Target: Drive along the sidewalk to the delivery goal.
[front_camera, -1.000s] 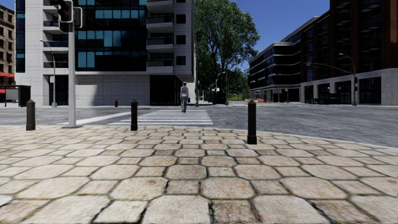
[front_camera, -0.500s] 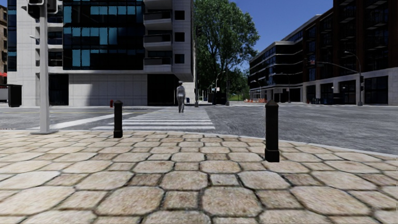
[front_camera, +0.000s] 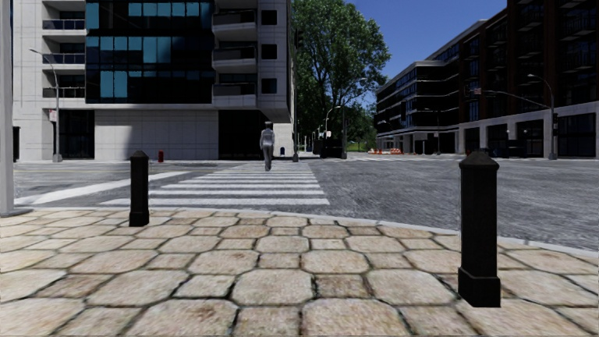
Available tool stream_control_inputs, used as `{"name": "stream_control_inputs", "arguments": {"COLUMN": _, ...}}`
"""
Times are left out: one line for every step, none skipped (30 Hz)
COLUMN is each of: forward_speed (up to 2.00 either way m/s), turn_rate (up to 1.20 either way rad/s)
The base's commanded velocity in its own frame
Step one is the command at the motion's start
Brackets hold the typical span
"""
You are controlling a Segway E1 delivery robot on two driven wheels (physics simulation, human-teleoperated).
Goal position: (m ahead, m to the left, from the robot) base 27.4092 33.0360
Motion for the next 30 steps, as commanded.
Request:
{"name": "stream_control_inputs", "arguments": {"forward_speed": 2.00, "turn_rate": 0.00}}
{"name": "stream_control_inputs", "arguments": {"forward_speed": 2.00, "turn_rate": 0.00}}
{"name": "stream_control_inputs", "arguments": {"forward_speed": 2.00, "turn_rate": 0.00}}
{"name": "stream_control_inputs", "arguments": {"forward_speed": 2.00, "turn_rate": 0.00}}
{"name": "stream_control_inputs", "arguments": {"forward_speed": 2.00, "turn_rate": 0.00}}
{"name": "stream_control_inputs", "arguments": {"forward_speed": 2.00, "turn_rate": 0.00}}
{"name": "stream_control_inputs", "arguments": {"forward_speed": 2.00, "turn_rate": 0.00}}
{"name": "stream_control_inputs", "arguments": {"forward_speed": 2.00, "turn_rate": 0.00}}
{"name": "stream_control_inputs", "arguments": {"forward_speed": 2.00, "turn_rate": 0.00}}
{"name": "stream_control_inputs", "arguments": {"forward_speed": 2.00, "turn_rate": 0.38}}
{"name": "stream_control_inputs", "arguments": {"forward_speed": 2.00, "turn_rate": 0.61}}
{"name": "stream_control_inputs", "arguments": {"forward_speed": 2.00, "turn_rate": 0.74}}
{"name": "stream_control_inputs", "arguments": {"forward_speed": 2.00, "turn_rate": 0.77}}
{"name": "stream_control_inputs", "arguments": {"forward_speed": 2.00, "turn_rate": 0.77}}
{"name": "stream_control_inputs", "arguments": {"forward_speed": 2.00, "turn_rate": 0.33}}
{"name": "stream_control_inputs", "arguments": {"forward_speed": 2.00, "turn_rate": 0.10}}
{"name": "stream_control_inputs", "arguments": {"forward_speed": 2.00, "turn_rate": 0.01}}
{"name": "stream_control_inputs", "arguments": {"forward_speed": 2.00, "turn_rate": 0.00}}
{"name": "stream_control_inputs", "arguments": {"forward_speed": 2.00, "turn_rate": 0.00}}
{"name": "stream_control_inputs", "arguments": {"forward_speed": 2.00, "turn_rate": 0.00}}
{"name": "stream_control_inputs", "arguments": {"forward_speed": 2.00, "turn_rate": 0.00}}
{"name": "stream_control_inputs", "arguments": {"forward_speed": 2.00, "turn_rate": 0.00}}
{"name": "stream_control_inputs", "arguments": {"forward_speed": 2.00, "turn_rate": 0.00}}
{"name": "stream_control_inputs", "arguments": {"forward_speed": 2.00, "turn_rate": 0.00}}
{"name": "stream_control_inputs", "arguments": {"forward_speed": 2.00, "turn_rate": 0.00}}
{"name": "stream_control_inputs", "arguments": {"forward_speed": 2.00, "turn_rate": 0.00}}
{"name": "stream_control_inputs", "arguments": {"forward_speed": 2.00, "turn_rate": 0.00}}
{"name": "stream_control_inputs", "arguments": {"forward_speed": 2.00, "turn_rate": 0.00}}
{"name": "stream_control_inputs", "arguments": {"forward_speed": 2.00, "turn_rate": 0.00}}
{"name": "stream_control_inputs", "arguments": {"forward_speed": 2.00, "turn_rate": 0.00}}
